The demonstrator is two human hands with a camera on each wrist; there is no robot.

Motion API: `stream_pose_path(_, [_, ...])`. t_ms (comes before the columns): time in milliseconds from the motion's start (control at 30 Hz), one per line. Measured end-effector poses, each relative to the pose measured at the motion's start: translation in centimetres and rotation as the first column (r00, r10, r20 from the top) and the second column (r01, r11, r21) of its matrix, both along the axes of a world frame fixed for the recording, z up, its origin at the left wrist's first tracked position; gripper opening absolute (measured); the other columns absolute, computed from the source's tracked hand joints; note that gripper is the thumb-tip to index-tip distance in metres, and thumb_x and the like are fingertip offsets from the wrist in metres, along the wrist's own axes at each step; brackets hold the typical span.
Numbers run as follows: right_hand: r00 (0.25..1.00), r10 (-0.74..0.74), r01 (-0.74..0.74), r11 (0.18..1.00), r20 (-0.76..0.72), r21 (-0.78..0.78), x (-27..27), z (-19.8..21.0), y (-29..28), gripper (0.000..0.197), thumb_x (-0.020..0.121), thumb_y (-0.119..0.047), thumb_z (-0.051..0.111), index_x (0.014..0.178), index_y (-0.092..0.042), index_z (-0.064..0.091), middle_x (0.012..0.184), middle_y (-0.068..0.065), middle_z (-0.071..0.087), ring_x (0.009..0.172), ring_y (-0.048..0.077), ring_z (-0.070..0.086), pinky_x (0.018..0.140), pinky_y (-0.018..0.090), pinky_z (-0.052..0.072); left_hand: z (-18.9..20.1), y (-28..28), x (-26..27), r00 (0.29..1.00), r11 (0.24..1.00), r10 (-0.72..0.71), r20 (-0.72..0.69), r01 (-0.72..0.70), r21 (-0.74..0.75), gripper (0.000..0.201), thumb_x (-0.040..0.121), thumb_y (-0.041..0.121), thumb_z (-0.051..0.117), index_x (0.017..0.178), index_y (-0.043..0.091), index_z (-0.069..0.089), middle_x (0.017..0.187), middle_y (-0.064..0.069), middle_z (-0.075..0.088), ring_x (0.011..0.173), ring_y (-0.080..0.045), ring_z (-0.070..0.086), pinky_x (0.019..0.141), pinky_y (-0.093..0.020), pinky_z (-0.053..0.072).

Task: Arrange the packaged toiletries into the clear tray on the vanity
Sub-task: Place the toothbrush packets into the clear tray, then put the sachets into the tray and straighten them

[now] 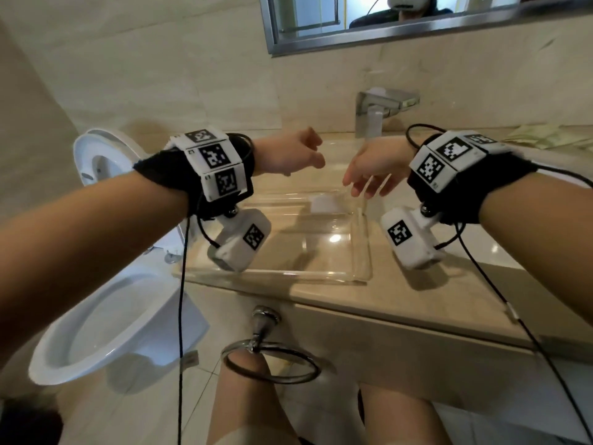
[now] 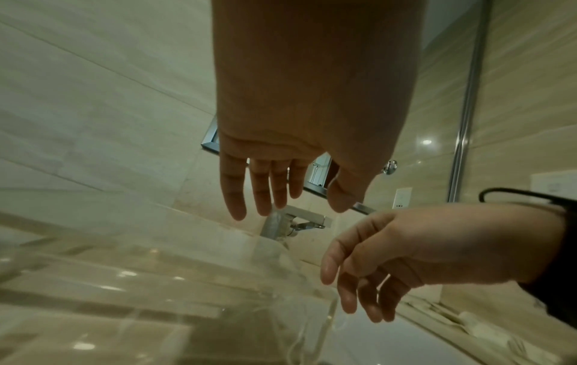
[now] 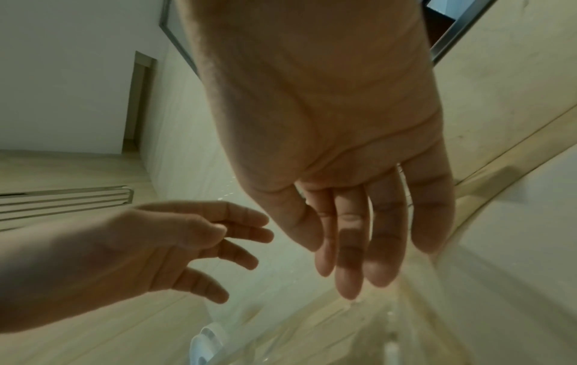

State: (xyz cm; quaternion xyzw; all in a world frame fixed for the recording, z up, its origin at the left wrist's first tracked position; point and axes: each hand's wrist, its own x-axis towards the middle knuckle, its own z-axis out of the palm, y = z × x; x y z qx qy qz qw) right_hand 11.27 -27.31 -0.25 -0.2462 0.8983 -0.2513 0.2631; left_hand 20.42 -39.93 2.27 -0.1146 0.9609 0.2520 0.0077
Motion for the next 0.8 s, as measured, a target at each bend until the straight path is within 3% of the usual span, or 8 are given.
stream_pose_path(100, [0.999,-0.038,0.038,0.999,0.009,-0.011,-0.7,0.0,1.9,0.005,0.092,-0.018,0.056,0.091,-0.014,0.059,0.075,0.002,0.064,0.063,0.015,0.056,0.062,0.027,0.046,0.4,1.6,-1.9,0.999,0.997,0.0,-0.042,0.003,0.071,0.045,0.092,0.021,0.053,0.134,0.013,0.041,0.123,-0.003,0.051,0.102,-0.015,0.049,0.074,-0.023,0.047])
stream_pose_path(267, [0.992,-0.124,0.123,0.991,-0.012,-0.054,-1.8,-0.2,5.1,0.008,0.092,-0.018,0.053,0.085,-0.016,0.056,0.073,0.0,0.062,0.059,0.015,0.054,0.06,0.025,0.044,0.8,4.6,-4.6,0.994,0.99,-0.024,-0.108,0.038,0.133,0.03,0.092,0.019,0.051,0.121,0.014,0.048,0.11,-0.002,0.055,0.097,-0.013,0.052,0.074,-0.023,0.049])
stream_pose_path(433, [0.976,-0.216,0.216,0.974,0.004,-0.066,-2.6,-0.7,8.3,0.013,0.094,-0.021,0.05,0.085,-0.016,0.057,0.072,0.0,0.061,0.059,0.014,0.053,0.06,0.025,0.043,0.9,8.1,-6.8,0.986,0.98,-0.055,-0.16,0.083,0.179,0.013,0.092,0.017,0.05,0.104,0.016,0.049,0.089,0.004,0.053,0.081,-0.009,0.053,0.068,-0.023,0.05])
stream_pose_path(533, [0.965,-0.263,0.264,0.963,0.019,-0.05,-2.9,-0.9,10.5,0.011,0.094,-0.019,0.051,0.085,-0.016,0.055,0.071,-0.001,0.061,0.058,0.012,0.052,0.06,0.025,0.042,0.7,10.2,-8.1,0.984,0.963,-0.086,-0.158,0.123,0.239,0.018,0.091,0.016,0.05,0.108,0.014,0.054,0.097,-0.001,0.056,0.083,-0.013,0.057,0.073,-0.031,0.053])
stream_pose_path(667, [0.949,-0.313,0.314,0.948,0.038,-0.041,-3.1,-1.1,13.1,0.008,0.096,-0.019,0.048,0.093,-0.017,0.055,0.072,-0.002,0.059,0.058,0.012,0.051,0.06,0.025,0.042,0.7,13.3,-9.2,0.981,0.933,-0.129,-0.148,0.17,0.316,0.016,0.091,0.018,0.049,0.106,0.015,0.055,0.107,0.0,0.059,0.082,-0.013,0.059,0.064,-0.026,0.051])
stream_pose_path(800, [0.934,-0.355,0.356,0.934,0.027,-0.037,-3.2,-1.4,15.6,0.014,0.096,-0.018,0.048,0.107,-0.016,0.056,0.072,-0.003,0.06,0.059,0.012,0.051,0.061,0.025,0.043,1.2,16.6,-10.2,0.969,0.923,-0.183,-0.167,0.227,0.309,0.019,0.092,0.018,0.049,0.108,0.014,0.057,0.1,0.004,0.061,0.085,-0.012,0.06,0.071,-0.026,0.053])
